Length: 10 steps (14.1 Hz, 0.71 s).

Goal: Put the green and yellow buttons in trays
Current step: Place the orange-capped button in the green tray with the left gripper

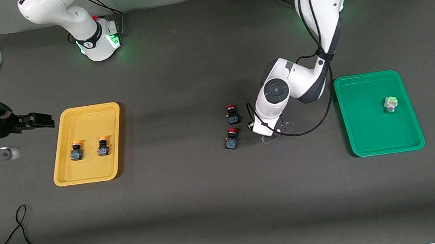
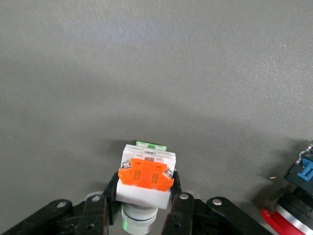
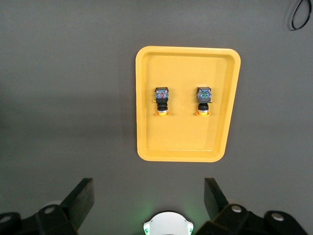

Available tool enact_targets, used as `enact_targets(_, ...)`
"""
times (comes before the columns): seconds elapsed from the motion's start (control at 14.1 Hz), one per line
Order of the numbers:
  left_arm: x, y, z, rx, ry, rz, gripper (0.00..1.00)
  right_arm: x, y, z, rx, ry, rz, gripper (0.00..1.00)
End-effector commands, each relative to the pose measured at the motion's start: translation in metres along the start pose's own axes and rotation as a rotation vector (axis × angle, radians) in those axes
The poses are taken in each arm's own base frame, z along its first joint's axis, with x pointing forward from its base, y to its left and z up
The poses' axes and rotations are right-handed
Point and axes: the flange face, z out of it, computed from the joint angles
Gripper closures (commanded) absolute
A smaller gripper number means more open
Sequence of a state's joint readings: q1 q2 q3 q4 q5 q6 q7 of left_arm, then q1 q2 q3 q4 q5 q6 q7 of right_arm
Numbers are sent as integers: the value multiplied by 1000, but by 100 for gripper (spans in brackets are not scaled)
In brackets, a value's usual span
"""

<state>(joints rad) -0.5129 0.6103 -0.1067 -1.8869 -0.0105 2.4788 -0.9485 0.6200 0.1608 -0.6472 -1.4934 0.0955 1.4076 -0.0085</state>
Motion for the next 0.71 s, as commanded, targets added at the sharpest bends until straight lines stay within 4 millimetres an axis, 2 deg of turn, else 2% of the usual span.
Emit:
enact_targets(0.0, 14, -13, -35, 59, 0, 13, 100, -20, 22, -19, 29, 26, 30, 0)
enact_targets(0.14, 24, -27, -72, 95, -21, 34, 100, -28, 35, -26, 31, 43, 36, 0)
enact_targets(0.28, 45, -58, -100, 137, -65, 99, 100, -34, 46, -31, 16, 52, 44, 0)
enact_targets(0.5, 90, -121, -137, 151, -120, 214, 100, -39, 63, -30, 25, 67, 63, 0)
enact_targets(0.64, 119, -167, -147, 137, -142, 280, 100, -46, 64, -28, 27, 106, 65, 0)
